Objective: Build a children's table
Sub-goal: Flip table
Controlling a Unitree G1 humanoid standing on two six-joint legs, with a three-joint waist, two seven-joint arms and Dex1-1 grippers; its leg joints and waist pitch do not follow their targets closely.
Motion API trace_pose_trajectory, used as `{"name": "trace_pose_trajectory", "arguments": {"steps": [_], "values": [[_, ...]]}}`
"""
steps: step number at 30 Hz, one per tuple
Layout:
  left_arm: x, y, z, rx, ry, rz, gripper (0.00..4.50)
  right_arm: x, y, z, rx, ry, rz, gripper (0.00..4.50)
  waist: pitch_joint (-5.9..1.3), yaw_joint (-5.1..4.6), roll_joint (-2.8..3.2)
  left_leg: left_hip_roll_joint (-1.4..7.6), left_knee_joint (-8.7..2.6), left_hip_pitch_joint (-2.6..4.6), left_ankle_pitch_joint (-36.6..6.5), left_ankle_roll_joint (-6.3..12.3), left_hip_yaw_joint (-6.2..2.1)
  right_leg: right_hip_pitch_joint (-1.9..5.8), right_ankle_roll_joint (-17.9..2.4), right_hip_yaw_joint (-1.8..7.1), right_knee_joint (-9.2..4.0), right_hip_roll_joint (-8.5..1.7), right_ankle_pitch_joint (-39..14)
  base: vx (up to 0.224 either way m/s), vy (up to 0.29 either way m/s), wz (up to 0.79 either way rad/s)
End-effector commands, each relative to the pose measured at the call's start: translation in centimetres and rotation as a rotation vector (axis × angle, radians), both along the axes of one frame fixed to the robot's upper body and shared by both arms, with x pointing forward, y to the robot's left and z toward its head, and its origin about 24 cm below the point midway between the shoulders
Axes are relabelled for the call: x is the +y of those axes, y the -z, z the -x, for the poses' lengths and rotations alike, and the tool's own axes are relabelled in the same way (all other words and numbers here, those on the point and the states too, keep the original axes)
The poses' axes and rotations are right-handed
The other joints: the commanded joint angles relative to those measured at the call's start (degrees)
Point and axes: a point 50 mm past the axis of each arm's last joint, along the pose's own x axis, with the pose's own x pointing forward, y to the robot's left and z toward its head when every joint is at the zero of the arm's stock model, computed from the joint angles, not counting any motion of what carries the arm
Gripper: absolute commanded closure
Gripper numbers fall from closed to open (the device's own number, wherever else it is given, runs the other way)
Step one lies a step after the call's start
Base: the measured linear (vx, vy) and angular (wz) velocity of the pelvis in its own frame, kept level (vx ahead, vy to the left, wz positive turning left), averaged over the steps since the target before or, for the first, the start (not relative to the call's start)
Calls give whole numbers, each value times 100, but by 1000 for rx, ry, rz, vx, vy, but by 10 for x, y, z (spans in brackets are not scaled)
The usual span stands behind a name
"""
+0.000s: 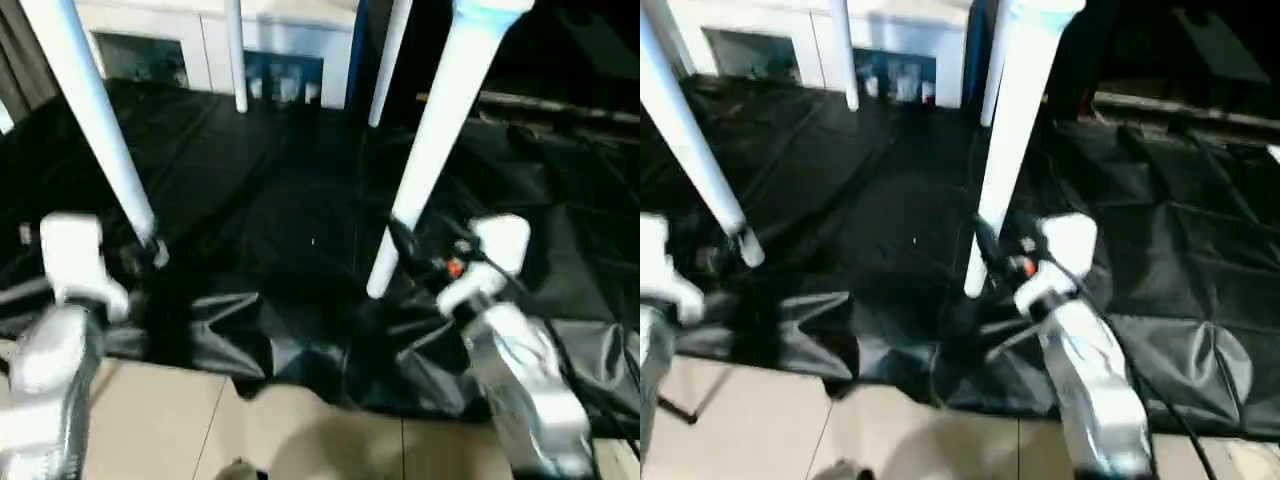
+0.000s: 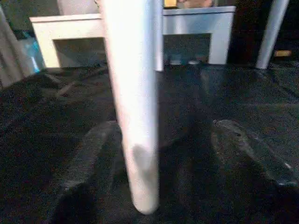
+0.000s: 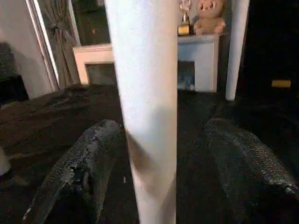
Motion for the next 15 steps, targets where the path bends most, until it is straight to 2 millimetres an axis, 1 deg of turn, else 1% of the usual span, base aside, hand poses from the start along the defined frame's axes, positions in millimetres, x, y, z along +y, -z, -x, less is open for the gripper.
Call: {"name": "trace_pose_trajectory", "arguments": {"steps": [1,2,3,4,5,6,7,8,9,10,11,12,13,14,15], "values": [[-6,-1,4,9,0,40,58,-6,1,4,26,25,20,115,-268,-1,99,337,-575,213,-3036,-469,-230,17,-512,250,-568,-346,-2560,0,0,0],[-7,0,8,19,-7,62,58,-8,3,7,36,37,35,115,-268,-21,79,303,-559,206,-3130,-483,-248,15,-412,241,-594,-354,-2902,0,0,0],[-11,2,12,30,-21,82,58,-15,6,10,56,78,43,115,-257,-24,50,296,-550,214,-3177,-478,-252,-2,-322,233,-635,-358,-3139,0,0,0],[-15,5,14,58,-42,57,58,-23,10,10,76,124,43,115,-240,-34,-1,304,-537,223,-3213,-472,-271,-18,-194,229,-665,-381,-3485,0,0,0],[-17,5,13,62,-49,32,58,-26,13,9,92,135,49,115,-199,-52,8,286,-518,244,-3337,-473,-289,-58,-65,203,-739,-381,-3886,-58,2,-2],[-18,6,12,65,-56,11,58,-26,18,6,129,138,77,115,-184,-68,10,268,-495,275,-3433,-483,-292,-87,18,178,-795,-369,-4136,-58,2,-2],[-18,6,12,69,-60,1,58,-26,20,5,148,137,84,115,-170,-110,30,244,-493,313,-3574,-531,-329,-67,115,105,-836,-345,-4371,-65,16,-8],[-19,7,11,79,-62,-14,58,-26,24,3,184,135,95,115,-170,-148,55,250,-537,271,-3688,-585,-381,15,137,42,-836,-338,-4318,-54,32,-16],[-21,8,10,96,-46,-28,58,-24,28,1,229,116,106,115,-168,-157,95,264,-574,267,-3816,-622,-417,53,109,5,-825,-321,-4211,-54,32,-16],[-22,7,11,80,-38,-22,58,-23,29,1,235,103,113,115,-171,-208,144,303,-666,233,-4150,-693,-496,155,14,-75,-767,-302,-3797,-38,41,-21],[-22,5,11,61,-40,-10,58,-22,29,0,238,93,113,115,-160,-213,161,358,-782,176,-4474,-748,-536,231,-92,-80,-680,-285,-3396,0,0,0],[-22,6,12,61,-45,-10,58,-21,29,1,235,91,107,115,-151,-227,158,363,-804,187,-4636,-770,-539,220,-143,-91,-663,-274,-3300,0,0,0],[-24,7,13,65,-51,-8,58,-21,29,1,232,95,92,115,-138,-248,151,361,-835,199,-4852,-793,-517,215,-215,-118,-639,-268,-3267,-59,28,-9],[-25,7,14,66,-55,-9,58,-21,30,1,235,95,84,115,-117,-253,143,350,-850,205,-4951,-788,-477,200,-218,-153,-653,-266,-3455,-60,9,-6],[-27,8,14,62,-51,-7,58,-20,30,2,240,86,81,115,-97,-252,145,344,-899,184,-5021,-778,-426,219,-177,-222,-633,-223,-3678,-60,9,-6]]}}
